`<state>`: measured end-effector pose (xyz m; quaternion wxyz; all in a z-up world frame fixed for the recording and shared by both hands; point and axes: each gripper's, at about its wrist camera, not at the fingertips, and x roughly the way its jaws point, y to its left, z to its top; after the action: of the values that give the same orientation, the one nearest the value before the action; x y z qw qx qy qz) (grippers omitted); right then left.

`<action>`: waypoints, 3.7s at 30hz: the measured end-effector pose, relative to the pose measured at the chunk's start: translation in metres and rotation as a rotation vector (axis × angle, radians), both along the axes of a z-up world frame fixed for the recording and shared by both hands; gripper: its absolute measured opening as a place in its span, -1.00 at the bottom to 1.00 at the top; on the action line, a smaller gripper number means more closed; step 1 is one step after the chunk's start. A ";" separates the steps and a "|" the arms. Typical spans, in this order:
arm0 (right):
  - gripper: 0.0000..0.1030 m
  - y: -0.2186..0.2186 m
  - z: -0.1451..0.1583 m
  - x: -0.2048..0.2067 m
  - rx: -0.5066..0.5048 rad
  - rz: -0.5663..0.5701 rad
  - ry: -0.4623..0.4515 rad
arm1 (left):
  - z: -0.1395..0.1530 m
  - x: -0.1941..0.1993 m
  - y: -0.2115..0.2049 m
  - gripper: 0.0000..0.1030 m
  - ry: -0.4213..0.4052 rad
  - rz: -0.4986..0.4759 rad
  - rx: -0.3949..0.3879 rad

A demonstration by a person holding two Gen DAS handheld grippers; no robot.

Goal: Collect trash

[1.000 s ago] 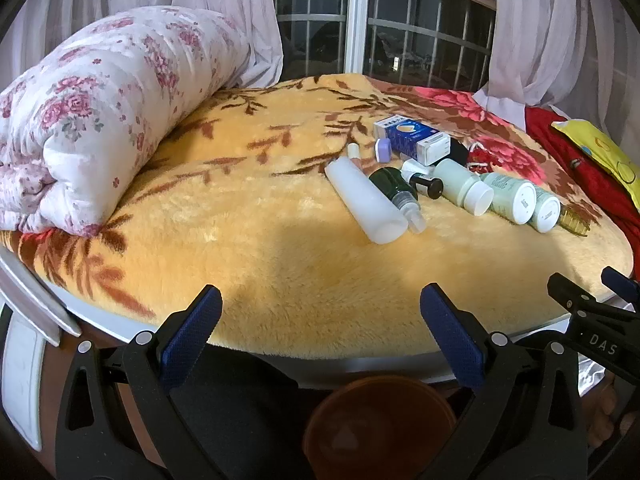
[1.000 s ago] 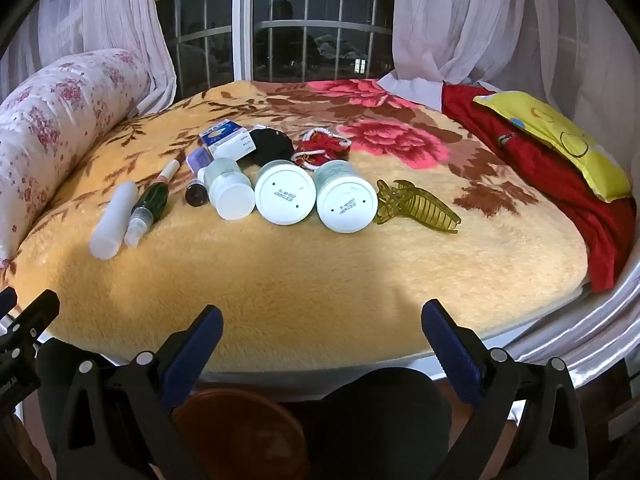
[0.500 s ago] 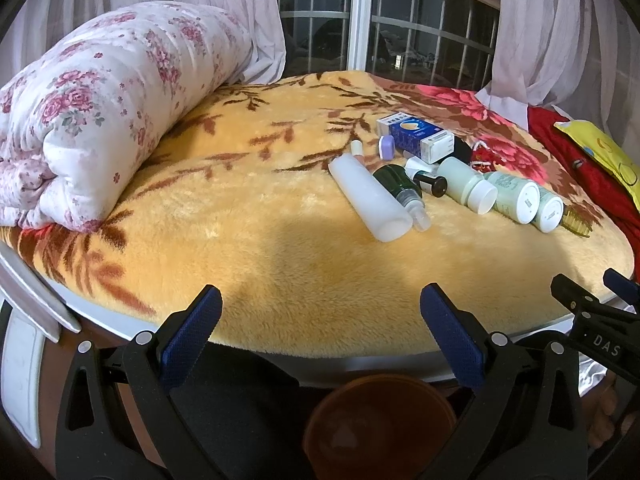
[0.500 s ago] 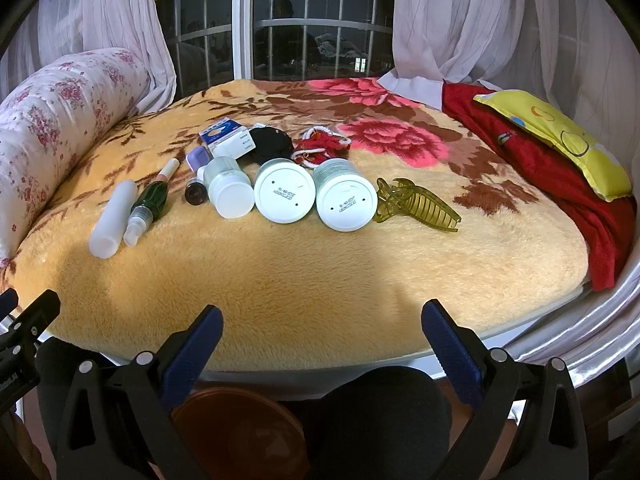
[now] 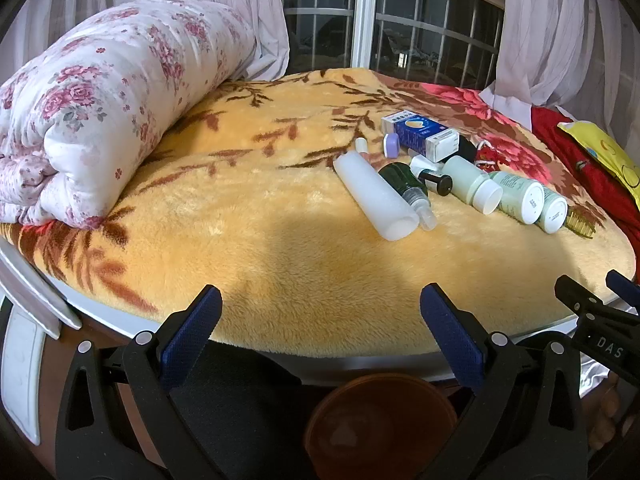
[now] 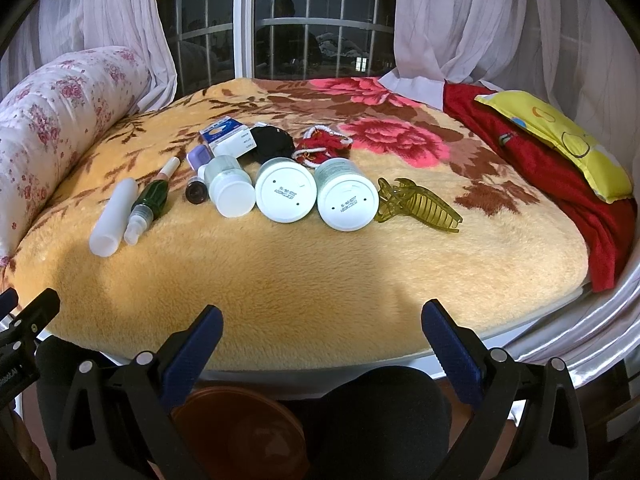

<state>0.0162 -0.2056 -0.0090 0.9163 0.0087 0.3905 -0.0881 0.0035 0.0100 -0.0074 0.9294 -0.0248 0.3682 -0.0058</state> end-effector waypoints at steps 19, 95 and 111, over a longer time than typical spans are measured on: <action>0.90 -0.001 -0.001 0.000 0.000 -0.001 0.003 | -0.002 0.002 0.002 0.89 0.006 0.000 0.000; -0.16 -0.122 -0.029 0.125 0.086 0.185 0.080 | -0.004 0.055 -0.016 0.89 0.060 -0.048 0.056; -0.15 -0.139 -0.005 0.063 0.147 0.129 -0.056 | -0.003 0.105 -0.028 0.89 0.126 0.032 -0.050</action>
<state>0.0795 -0.3450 -0.0141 0.9275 0.0532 0.3699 0.0002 0.1085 -0.0178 -0.0102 0.9034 -0.0543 0.4254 0.0014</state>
